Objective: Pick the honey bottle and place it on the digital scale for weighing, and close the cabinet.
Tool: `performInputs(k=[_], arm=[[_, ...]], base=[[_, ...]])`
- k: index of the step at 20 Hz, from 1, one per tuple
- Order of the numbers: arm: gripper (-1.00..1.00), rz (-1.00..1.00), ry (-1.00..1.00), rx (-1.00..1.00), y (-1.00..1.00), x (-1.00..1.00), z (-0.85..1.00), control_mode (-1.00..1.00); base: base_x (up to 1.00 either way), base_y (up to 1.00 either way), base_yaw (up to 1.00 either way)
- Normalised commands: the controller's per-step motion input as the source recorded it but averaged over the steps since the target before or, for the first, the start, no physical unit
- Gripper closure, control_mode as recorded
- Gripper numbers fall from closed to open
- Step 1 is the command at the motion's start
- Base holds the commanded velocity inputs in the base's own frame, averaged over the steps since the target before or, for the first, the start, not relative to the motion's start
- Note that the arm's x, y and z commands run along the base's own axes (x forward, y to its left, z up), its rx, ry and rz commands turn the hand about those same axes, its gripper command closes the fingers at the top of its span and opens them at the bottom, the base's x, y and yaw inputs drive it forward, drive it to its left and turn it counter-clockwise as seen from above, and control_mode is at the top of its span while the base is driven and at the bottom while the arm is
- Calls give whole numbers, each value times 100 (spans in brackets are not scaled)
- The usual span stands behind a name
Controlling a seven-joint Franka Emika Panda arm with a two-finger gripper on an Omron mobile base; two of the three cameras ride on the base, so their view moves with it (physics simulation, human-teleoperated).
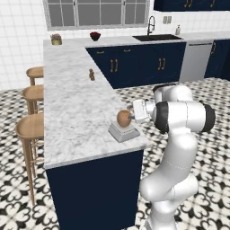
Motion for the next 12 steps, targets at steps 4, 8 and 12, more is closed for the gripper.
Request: performInputs(k=[4, 8, 12], arm=[[-100, 0, 0, 0, -10, 0, 3, -100], [-100, 0, 0, 0, -28, -5, 7, -100], [-100, 0, 0, 0, -35, -35, 24, -100]], base=[[0, 0, 0], [0, 0, 0], [0, 0, 0]])
